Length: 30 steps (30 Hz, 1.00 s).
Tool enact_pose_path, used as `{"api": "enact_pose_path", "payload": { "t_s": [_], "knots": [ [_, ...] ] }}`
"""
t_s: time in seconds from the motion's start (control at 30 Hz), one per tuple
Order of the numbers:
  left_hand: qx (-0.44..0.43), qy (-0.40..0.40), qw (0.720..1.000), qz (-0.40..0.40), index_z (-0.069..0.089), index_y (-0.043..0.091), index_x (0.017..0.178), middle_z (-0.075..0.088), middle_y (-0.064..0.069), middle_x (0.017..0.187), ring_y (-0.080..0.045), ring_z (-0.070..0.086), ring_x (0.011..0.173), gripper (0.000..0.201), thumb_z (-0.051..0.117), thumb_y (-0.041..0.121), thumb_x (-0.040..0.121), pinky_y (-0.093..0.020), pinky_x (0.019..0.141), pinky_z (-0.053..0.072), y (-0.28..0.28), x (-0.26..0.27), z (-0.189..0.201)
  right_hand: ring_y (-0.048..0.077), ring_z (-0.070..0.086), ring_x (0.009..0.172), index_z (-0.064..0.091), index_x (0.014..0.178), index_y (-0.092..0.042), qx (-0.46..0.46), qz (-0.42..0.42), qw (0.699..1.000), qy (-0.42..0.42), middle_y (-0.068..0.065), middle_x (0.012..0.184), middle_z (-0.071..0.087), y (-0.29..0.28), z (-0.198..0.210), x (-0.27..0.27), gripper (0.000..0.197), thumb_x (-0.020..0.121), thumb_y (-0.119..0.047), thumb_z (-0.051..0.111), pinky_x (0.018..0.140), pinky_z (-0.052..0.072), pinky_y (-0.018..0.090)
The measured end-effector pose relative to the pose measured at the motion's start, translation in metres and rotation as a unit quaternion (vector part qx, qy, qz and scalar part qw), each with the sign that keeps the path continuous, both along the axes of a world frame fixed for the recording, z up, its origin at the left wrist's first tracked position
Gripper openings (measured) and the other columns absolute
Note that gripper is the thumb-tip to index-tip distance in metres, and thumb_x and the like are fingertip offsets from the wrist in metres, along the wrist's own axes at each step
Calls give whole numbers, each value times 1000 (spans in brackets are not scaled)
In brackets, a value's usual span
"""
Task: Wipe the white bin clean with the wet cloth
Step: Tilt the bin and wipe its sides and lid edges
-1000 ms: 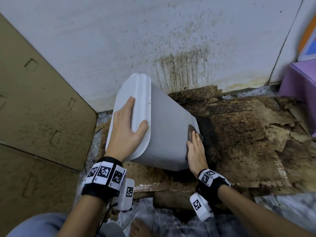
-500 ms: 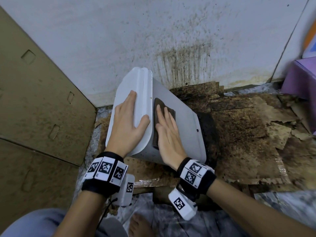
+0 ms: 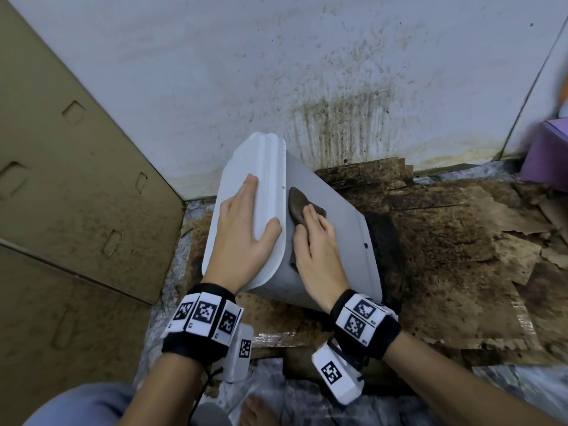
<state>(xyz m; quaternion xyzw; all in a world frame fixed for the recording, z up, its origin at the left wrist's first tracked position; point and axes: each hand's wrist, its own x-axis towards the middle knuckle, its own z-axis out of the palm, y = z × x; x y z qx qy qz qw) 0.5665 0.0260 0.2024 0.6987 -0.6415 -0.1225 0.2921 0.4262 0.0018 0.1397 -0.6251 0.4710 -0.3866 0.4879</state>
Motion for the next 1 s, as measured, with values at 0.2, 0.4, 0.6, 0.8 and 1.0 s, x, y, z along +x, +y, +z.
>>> {"api": "enact_pose_path", "payload": {
  "t_s": [0.2, 0.4, 0.6, 0.8, 1.0],
  "knots": [
    [1, 1, 1000, -1, 19, 20, 163, 22, 7, 169, -7, 18, 149, 86, 37, 57, 88, -28, 120, 17, -2, 0, 0, -3, 41, 139, 41, 152, -31, 1, -43, 983, -181, -18, 150, 48, -3, 14, 1, 43, 110, -26, 31, 118, 34, 29],
    [10, 37, 999, -17, 18, 20, 163, 20, 8, 169, -1, 15, 149, 67, 27, 42, 101, -25, 123, 14, -3, -11, 5, -3, 11, 150, 21, 159, -26, -65, 22, 996, -50, -9, 165, 21, 6, 27, 8, 52, 109, -33, 31, 125, 13, 26],
    [23, 42, 999, -25, 14, 21, 163, 17, 10, 169, 1, 15, 148, 66, 24, 34, 100, -26, 125, 13, -3, -8, 4, -7, 7, 145, 12, 161, -21, -54, 80, 995, 11, -11, 166, 14, -18, 41, 4, 54, 110, -34, 26, 114, 5, 11],
    [34, 29, 998, -42, 11, 21, 165, 11, 13, 170, 7, 9, 147, 67, 24, 36, 100, -9, 118, 2, -4, -6, 5, 11, 4, 154, 11, 161, -13, -31, 121, 987, 97, -2, 169, 6, -81, 61, 5, 56, 110, -35, 23, 117, 5, 22],
    [35, 31, 998, -33, 10, 22, 165, 10, 14, 170, 8, 9, 147, 68, 24, 36, 100, -3, 112, 0, -4, -6, 5, 10, -4, 154, 6, 161, -17, -16, 187, 976, 108, -5, 169, -3, -103, 76, -5, 52, 111, -30, 15, 124, 3, 30]
  ]
}}
